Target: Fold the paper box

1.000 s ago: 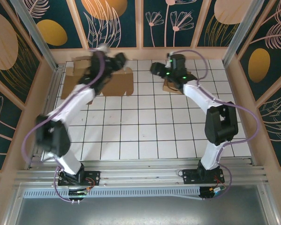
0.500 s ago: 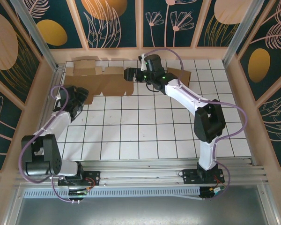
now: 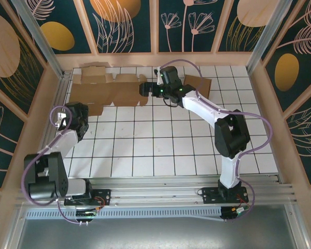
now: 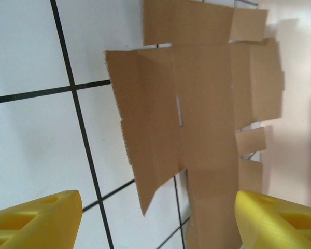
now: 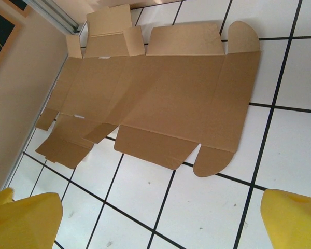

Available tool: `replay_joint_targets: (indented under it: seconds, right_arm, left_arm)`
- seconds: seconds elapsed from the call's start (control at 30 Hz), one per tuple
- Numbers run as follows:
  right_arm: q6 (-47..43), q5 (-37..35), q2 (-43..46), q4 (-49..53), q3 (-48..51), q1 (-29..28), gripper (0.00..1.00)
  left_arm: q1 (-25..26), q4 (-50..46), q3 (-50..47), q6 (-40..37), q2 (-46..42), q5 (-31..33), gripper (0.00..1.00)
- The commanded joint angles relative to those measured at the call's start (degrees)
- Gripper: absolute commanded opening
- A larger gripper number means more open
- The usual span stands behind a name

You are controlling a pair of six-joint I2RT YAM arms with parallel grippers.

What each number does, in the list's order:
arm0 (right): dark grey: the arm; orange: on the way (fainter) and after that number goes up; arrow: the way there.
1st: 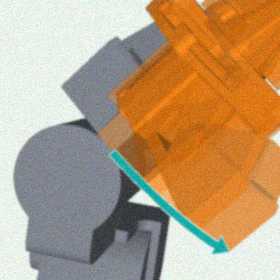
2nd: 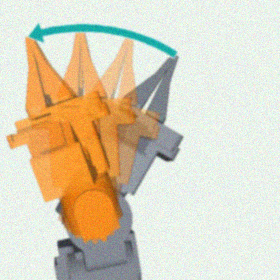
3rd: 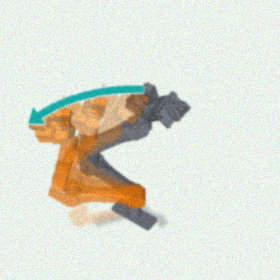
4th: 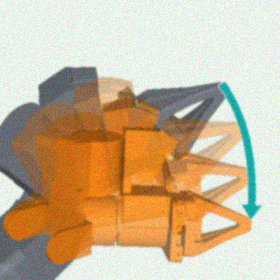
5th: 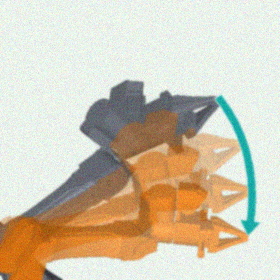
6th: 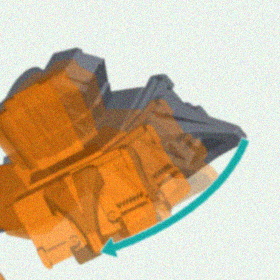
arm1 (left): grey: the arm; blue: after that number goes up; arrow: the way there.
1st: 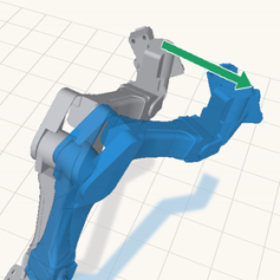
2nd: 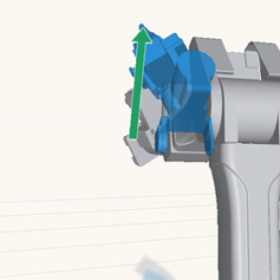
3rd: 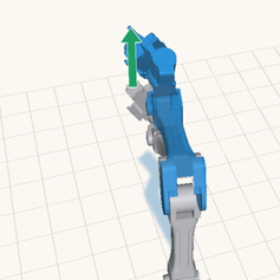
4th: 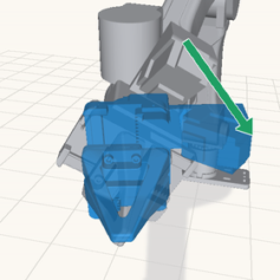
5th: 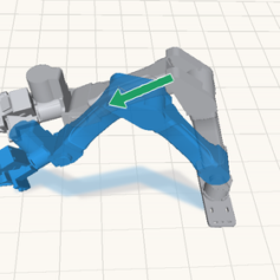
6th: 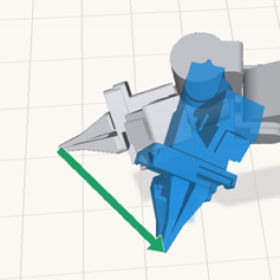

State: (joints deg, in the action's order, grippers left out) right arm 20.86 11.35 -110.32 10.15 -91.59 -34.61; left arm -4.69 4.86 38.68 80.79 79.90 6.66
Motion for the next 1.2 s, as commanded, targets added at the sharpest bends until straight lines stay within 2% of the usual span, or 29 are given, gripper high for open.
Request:
replay_joint_targets:
  seconds: [0.0, 0.2, 0.33, 0.5, 0.63, 0.73, 0.77, 0.93, 1.03, 1.1, 1.17]
  right_arm:
    - [-1.66, -1.92, 4.14, 0.0, -0.36, 0.13, 0.99]
    - [-2.03, -2.99, 5.81, 0.09, 1.01, 0.08, 0.99]
    - [-2.31, -3.28, 6.09, 0.61, 1.1, 0.09, 0.98]
    - [-2.58, -3.77, 6.63, 1.56, 0.03, 0.03, 0.98]
    - [-2.71, -4.65, 7.37, 1.89, -0.26, 0.07, 0.99]
    - [-2.89, -4.85, 7.94, 1.57, -0.13, 0.46, 0.99]
    - [-3.01, -4.85, 8.25, 1.06, 0.32, 0.86, 0.98]
    - [-4.88, -1.95, 9.64, 0.31, 1.41, 5.91, 0.99]
    - [-9.34, 6.92, 10.67, -1.71, 2.52, 10.17, 0.99]
    - [-12.95, 11.89, 11.33, -3.2, 2.53, 12.29, 0.99]
    - [-16.89, 12.98, 11.18, -3.4, 1.75, 13.4, 0.99]
  left_arm:
    - [-0.41, 5.97, 2.12, -1.06, 5.95, -5.01, 0.78]
    - [-0.65, 11.4, 6.03, -3.05, 15.16, -6.69, 0.76]
    - [-0.93, 14.7, 7.49, -2.94, 19.78, -6.11, 0.64]
    - [-1.73, 19.45, 8.91, -1.3, 24.86, -10.38, 0.45]
    - [-1.86, 21.46, 9.15, -1.8, 24.84, -10.45, 0.28]
    - [-2.23, 23.14, 9.65, -4.47, 23.94, -11.93, 0.05]
    - [-2.33, 23.18, 10.48, -7.04, 23.6, -13.73, 0.0]
    - [-2.25, 15.03, 16.7, -25.13, 19.5, -25.12, 0.0]
    - [-2.15, 12.49, 16.69, -37.2, 13.98, -33.71, 0.0]
    - [-2.09, 3.74, 21.42, -44.37, 13.21, -38.37, 0.0]
    - [-1.44, -5.38, 24.73, -51.31, 13.95, -42.28, 0.0]
